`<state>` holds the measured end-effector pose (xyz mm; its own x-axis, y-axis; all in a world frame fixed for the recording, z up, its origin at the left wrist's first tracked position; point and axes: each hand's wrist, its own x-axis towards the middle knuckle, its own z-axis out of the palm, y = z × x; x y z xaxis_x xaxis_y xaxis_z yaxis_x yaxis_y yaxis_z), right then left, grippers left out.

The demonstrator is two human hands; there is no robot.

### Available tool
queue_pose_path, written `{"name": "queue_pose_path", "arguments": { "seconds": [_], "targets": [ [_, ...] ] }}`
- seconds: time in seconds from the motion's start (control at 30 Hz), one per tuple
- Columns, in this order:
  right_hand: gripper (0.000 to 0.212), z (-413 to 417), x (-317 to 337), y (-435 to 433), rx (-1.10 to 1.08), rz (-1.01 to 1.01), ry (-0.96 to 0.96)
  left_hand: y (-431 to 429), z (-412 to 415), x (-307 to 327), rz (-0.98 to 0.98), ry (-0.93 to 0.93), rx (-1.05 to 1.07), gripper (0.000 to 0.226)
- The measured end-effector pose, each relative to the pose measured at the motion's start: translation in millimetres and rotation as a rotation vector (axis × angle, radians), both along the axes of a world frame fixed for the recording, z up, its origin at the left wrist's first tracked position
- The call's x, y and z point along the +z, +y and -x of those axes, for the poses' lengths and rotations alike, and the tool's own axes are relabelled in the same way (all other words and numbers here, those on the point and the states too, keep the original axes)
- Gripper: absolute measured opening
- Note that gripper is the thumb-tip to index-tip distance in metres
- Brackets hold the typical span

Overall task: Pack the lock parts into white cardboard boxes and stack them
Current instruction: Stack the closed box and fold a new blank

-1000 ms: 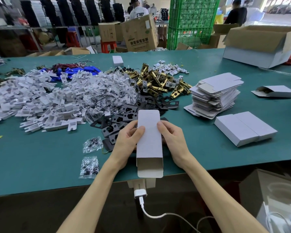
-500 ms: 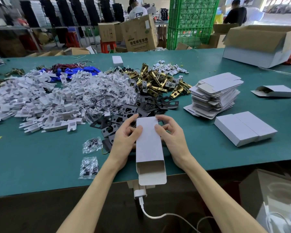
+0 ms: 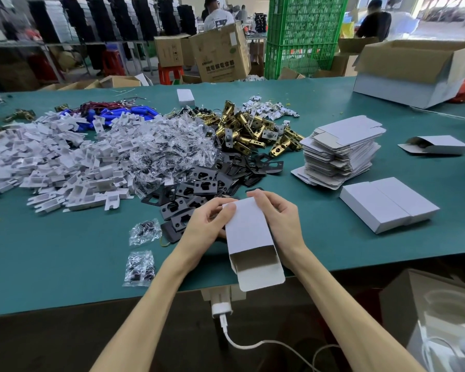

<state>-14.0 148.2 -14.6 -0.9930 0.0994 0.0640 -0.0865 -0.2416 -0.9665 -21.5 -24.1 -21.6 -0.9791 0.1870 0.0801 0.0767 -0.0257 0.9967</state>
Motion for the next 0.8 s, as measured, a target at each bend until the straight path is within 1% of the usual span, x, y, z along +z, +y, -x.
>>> {"name": "queue_pose_path", "arguments": {
  "seconds": [0.13,0.17,0.3,0.33,0.4,0.5,0.53,0.63,0.67,0.77,0.8],
  "targets": [
    [0.032,-2,3,-1,0.057,-0.007,0.019,-5,2,-5,-0.099,-0.014,0.025,0.031],
    [0.035,-2,3,-1,0.066,-0.014,0.024,-5,3,-6,-0.132,-0.002,0.063,0.032],
    [0.055,0,5,0,0.124,-0.043,-0.035,-14,9,-7,-0.296,0.042,0.390,0.041],
    [0.057,0,5,-1,0.165,-0.058,-0.042,-16,10,-7,-0.330,0.045,0.460,0.043],
    [0.050,0,3,-2,0.219,-0.107,-0.029,-18,10,-5,-0.356,0.057,0.534,0.048],
    [0.045,0,2,-3,0.201,-0.178,0.012,-15,9,-2,-0.337,0.066,0.511,0.050],
    [0.043,0,1,-3,0.191,-0.168,0.023,-14,9,-2,-0.331,0.057,0.500,0.047],
    [0.033,0,-2,-1,0.150,-0.104,0.052,-15,10,-3,-0.371,0.037,0.467,0.026],
    [0.032,0,-2,0,0.141,-0.077,0.065,-14,10,-2,-0.366,0.040,0.444,0.023],
    [0.035,0,-3,-1,0.120,0.020,0.095,-11,9,-1,-0.349,0.027,0.364,0.030],
    [0.033,0,-3,-1,0.108,0.026,0.102,-10,8,0,-0.352,0.013,0.348,0.035]
  ]
}}
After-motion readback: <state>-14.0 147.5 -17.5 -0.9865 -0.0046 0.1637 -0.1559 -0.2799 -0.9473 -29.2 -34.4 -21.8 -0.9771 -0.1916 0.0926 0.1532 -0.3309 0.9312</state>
